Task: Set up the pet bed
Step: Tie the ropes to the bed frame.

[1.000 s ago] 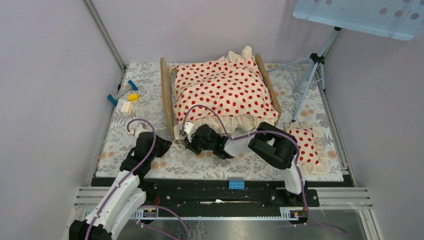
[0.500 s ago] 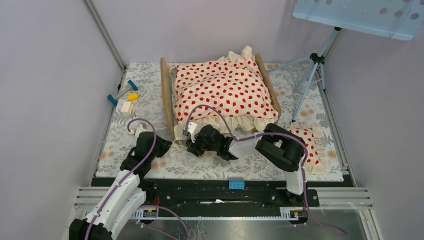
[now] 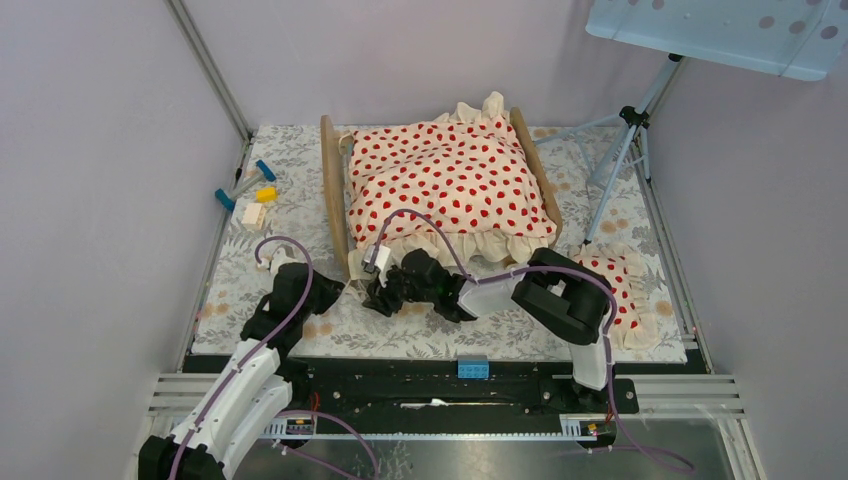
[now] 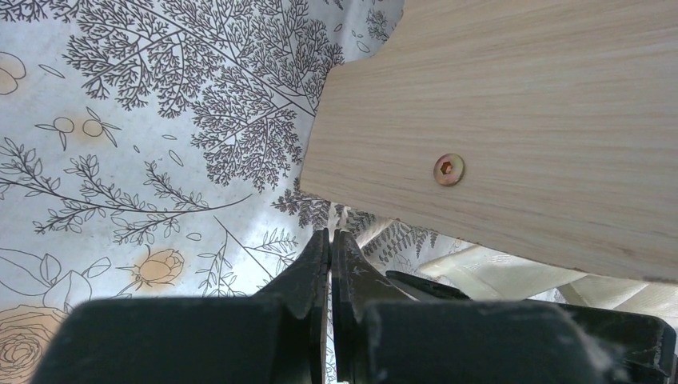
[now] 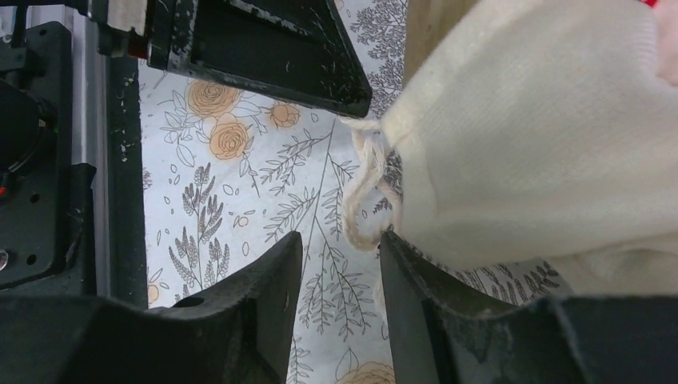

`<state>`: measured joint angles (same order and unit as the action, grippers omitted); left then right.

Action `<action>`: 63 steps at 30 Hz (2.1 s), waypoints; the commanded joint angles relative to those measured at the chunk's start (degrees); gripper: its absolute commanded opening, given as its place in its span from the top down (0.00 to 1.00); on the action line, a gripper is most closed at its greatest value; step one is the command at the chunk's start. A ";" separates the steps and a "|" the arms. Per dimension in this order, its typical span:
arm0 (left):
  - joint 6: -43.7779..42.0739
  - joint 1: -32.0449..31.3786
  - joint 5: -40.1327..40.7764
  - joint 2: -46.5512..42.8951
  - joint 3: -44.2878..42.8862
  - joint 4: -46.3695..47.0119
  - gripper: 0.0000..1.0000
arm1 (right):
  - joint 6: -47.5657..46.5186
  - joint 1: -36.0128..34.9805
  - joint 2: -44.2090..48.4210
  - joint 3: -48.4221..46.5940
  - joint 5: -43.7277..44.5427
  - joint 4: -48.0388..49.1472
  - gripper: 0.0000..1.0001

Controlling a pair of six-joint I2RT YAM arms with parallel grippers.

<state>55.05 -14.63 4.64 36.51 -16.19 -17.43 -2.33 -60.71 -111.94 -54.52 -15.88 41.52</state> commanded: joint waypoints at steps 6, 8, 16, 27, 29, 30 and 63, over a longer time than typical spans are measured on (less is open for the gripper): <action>0.06 -0.13 -0.78 -0.01 -0.51 3.11 1.00 | -0.93 -1.49 -4.00 -5.37 -1.45 2.33 0.51; 0.15 -0.13 -0.91 0.02 -0.38 3.30 1.00 | -0.96 -1.52 -4.64 -6.03 -0.66 1.92 0.51; 0.37 -0.13 -1.21 0.05 -0.12 3.62 1.00 | -1.17 -1.63 -6.98 -8.24 2.70 0.15 0.57; 0.58 -0.13 -1.55 0.21 0.28 4.08 1.00 | 0.64 -1.61 -6.60 -8.43 5.19 -0.21 0.87; 0.59 -0.13 -1.57 0.16 0.31 4.10 1.00 | 0.73 -1.68 -6.46 -8.41 5.44 -0.38 0.90; 0.59 -0.13 -1.57 0.10 0.36 4.06 1.00 | 0.81 -1.63 -6.35 -8.47 5.58 -0.50 0.91; 1.27 -0.13 -4.37 -0.83 2.19 4.39 1.00 | 4.97 -1.35 -4.55 -11.95 11.36 -3.79 1.00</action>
<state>55.72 -14.63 2.13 36.36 -14.70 -15.77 1.63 -61.87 -118.10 -63.44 -5.13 36.99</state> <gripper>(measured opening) 0.014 0.017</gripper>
